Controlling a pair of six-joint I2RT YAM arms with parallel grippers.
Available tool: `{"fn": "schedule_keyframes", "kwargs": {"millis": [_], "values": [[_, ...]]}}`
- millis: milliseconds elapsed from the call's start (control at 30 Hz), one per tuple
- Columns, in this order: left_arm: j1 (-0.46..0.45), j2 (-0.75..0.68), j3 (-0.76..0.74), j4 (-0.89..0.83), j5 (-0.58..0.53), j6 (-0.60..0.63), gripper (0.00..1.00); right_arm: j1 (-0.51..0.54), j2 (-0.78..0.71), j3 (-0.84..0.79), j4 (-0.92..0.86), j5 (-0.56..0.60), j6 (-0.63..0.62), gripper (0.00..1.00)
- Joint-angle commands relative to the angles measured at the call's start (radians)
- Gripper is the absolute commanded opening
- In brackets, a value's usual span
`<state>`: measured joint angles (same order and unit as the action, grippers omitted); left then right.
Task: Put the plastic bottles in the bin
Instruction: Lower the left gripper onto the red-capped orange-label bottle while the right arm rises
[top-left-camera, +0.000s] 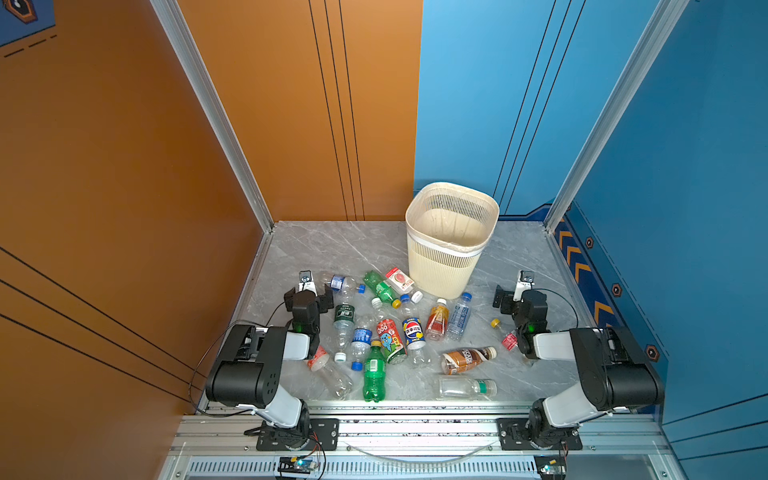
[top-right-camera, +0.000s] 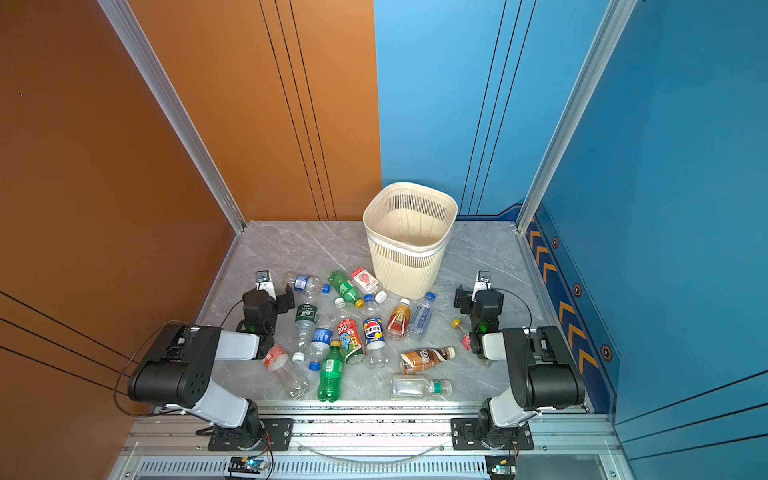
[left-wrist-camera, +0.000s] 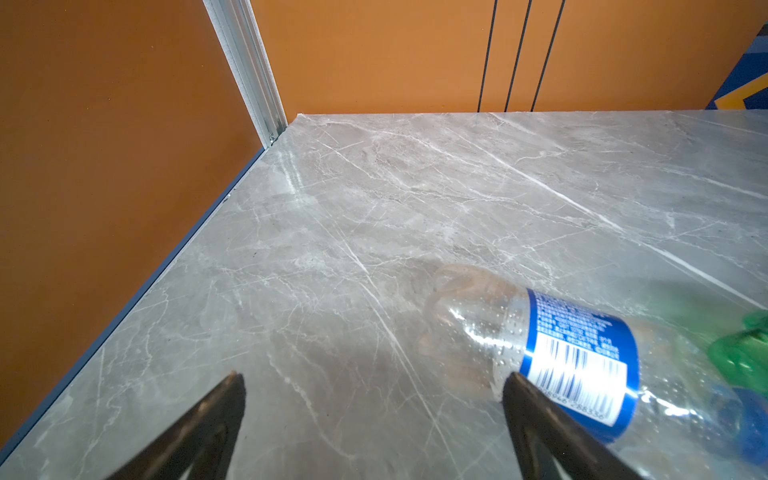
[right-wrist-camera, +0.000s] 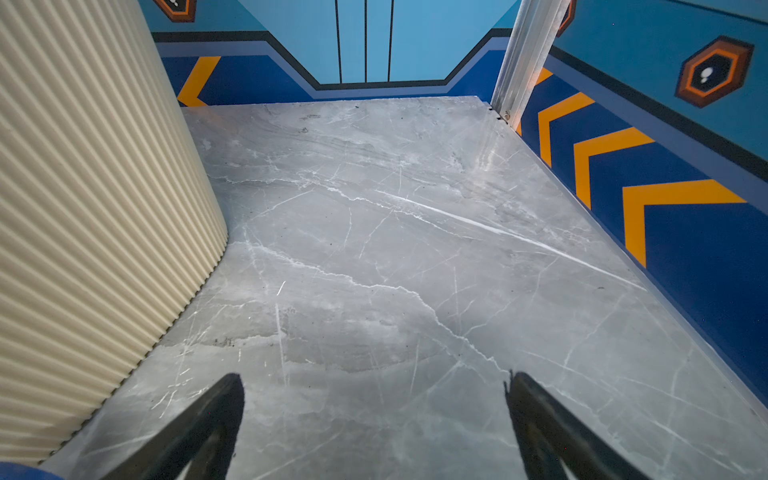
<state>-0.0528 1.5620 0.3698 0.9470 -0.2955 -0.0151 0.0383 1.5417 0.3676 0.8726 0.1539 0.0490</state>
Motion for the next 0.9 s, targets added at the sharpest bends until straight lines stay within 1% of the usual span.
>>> {"fn": "schedule_keyframes", "kwargs": {"millis": [0,100,133,200,233,267,300,333,367,400,433,467,500,533,567,633,700,767,833,867], "values": [[0.004,0.002,-0.004,0.002,0.019,-0.001,0.97,-0.002,-0.011,0.019,-0.021,0.014,0.011,0.99],[0.006,-0.003,-0.007,0.007,0.027,-0.001,0.98,-0.001,-0.011,0.019,-0.015,0.015,0.013,0.99],[0.006,-0.015,-0.006,-0.001,0.033,0.001,0.98,0.001,-0.024,0.03,-0.032,0.042,0.018,0.99],[-0.004,-0.101,0.009,-0.094,0.013,0.01,0.97,0.004,-0.099,0.107,-0.246,0.089,0.034,0.99],[-0.02,-0.164,0.035,-0.198,-0.048,0.008,0.98,0.006,-0.142,0.174,-0.4,0.124,0.052,0.99],[-0.034,-0.229,0.076,-0.331,-0.117,-0.019,0.97,0.008,-0.171,0.233,-0.512,0.161,0.09,0.99],[-0.039,-0.285,0.124,-0.455,-0.159,-0.081,0.97,0.008,-0.195,0.274,-0.574,0.173,0.135,0.99],[-0.034,-0.344,0.181,-0.612,-0.161,-0.157,0.98,0.009,-0.219,0.317,-0.626,0.19,0.204,0.99],[-0.036,-0.396,0.229,-0.724,-0.181,-0.237,0.98,0.006,-0.241,0.36,-0.69,0.205,0.306,1.0],[-0.043,-0.441,0.267,-0.82,-0.214,-0.305,0.98,-0.004,-0.258,0.399,-0.764,0.182,0.378,0.99],[-0.044,-0.492,0.312,-0.957,-0.217,-0.387,0.98,-0.022,-0.27,0.435,-0.833,0.108,0.413,1.0],[-0.041,-0.536,0.332,-1.043,-0.207,-0.417,0.97,-0.04,-0.273,0.443,-0.837,0.004,0.422,0.99],[-0.038,-0.567,0.335,-1.091,-0.203,-0.434,0.97,-0.063,-0.274,0.432,-0.81,-0.09,0.432,0.99],[-0.024,-0.609,0.344,-1.19,-0.164,-0.462,0.98,-0.084,-0.275,0.412,-0.768,-0.17,0.457,1.0],[-0.001,-0.645,0.353,-1.277,-0.103,-0.491,0.97,-0.092,-0.277,0.393,-0.731,-0.216,0.483,0.99],[0.029,-0.707,0.368,-1.421,-0.011,-0.562,0.99,-0.089,-0.282,0.392,-0.753,-0.225,0.48,0.99],[0.027,-0.764,0.39,-1.613,0.022,-0.677,0.98,-0.082,-0.288,0.414,-0.828,-0.217,0.459,0.99],[0.013,-0.81,0.4,-1.75,0.062,-0.766,0.91,-0.08,-0.291,0.419,-0.856,-0.231,0.454,1.0],[-0.015,-0.849,0.406,-1.879,0.076,-0.855,0.88,-0.078,-0.292,0.418,-0.863,-0.253,0.453,0.99],[-0.031,-0.865,0.411,-1.929,0.082,-0.892,0.84,-0.078,-0.289,0.42,-0.868,-0.264,0.454,0.99]]}}
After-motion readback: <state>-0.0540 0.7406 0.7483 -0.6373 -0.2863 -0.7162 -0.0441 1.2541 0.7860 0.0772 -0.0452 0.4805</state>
